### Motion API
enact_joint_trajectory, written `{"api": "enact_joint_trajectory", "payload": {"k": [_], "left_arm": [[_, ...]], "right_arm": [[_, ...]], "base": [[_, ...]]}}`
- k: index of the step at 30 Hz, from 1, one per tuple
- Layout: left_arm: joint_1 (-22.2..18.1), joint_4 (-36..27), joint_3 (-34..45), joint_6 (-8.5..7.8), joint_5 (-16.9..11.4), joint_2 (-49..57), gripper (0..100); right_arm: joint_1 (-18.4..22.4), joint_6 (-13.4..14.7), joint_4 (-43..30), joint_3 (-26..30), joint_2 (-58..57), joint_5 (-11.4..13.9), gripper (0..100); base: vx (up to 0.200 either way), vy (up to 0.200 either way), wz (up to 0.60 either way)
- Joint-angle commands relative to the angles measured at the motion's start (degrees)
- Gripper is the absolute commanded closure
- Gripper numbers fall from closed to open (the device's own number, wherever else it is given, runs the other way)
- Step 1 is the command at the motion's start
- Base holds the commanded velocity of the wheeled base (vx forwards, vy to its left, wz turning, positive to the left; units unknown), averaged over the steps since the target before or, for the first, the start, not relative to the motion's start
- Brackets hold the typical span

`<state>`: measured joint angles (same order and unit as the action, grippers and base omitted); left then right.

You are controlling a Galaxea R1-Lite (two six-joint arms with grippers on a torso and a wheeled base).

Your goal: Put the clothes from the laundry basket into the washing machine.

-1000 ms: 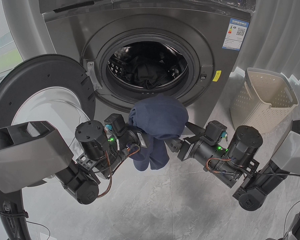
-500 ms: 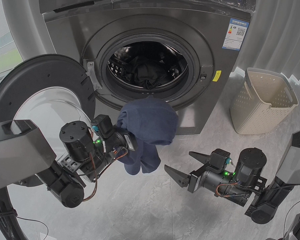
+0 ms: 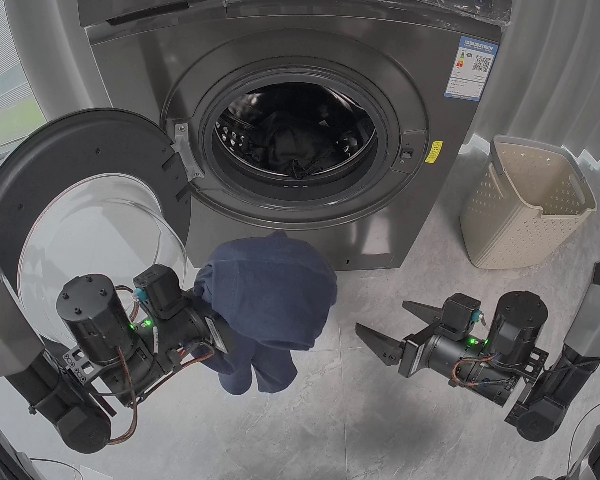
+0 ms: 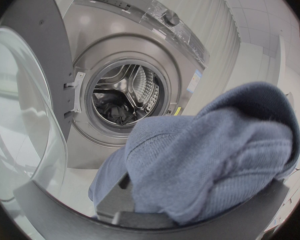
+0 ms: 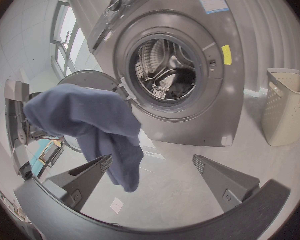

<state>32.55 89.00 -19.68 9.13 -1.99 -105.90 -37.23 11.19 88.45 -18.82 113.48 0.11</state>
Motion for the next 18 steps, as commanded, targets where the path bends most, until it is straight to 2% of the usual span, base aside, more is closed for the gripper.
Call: {"api": "enact_joint_trajectory", "payload": {"k": [1, 5, 8, 12, 18], "left_arm": [[0.8, 0.3, 1.8, -0.52, -0.1, 3.2, 100], [0.5, 0.3, 1.7, -1.04, -0.1, 2.6, 100], [1.4, 0.3, 1.6, -2.10, -0.1, 2.4, 100], [2.6, 0.3, 1.5, -3.68, 0.0, 1.6, 100], [2.7, 0.3, 1.5, -3.95, 0.0, 1.6, 100]], "right_arm": [[1.9, 0.1, 0.1, 0.9, -1.2, 0.0, 0], [2.4, 0.2, 0.1, 1.1, -2.9, -0.1, 0], [2.1, 0.2, 0.1, 1.1, -3.1, -0.2, 0], [2.0, 0.2, 0.1, 1.0, -3.2, -0.2, 0], [1.9, 0.2, 0.1, 1.2, -3.3, -0.2, 0]], "base": [[0.000, 0.000, 0.00], [0.000, 0.000, 0.00], [0.000, 0.000, 0.00], [0.200, 0.000, 0.00], [0.200, 0.000, 0.00]]}}
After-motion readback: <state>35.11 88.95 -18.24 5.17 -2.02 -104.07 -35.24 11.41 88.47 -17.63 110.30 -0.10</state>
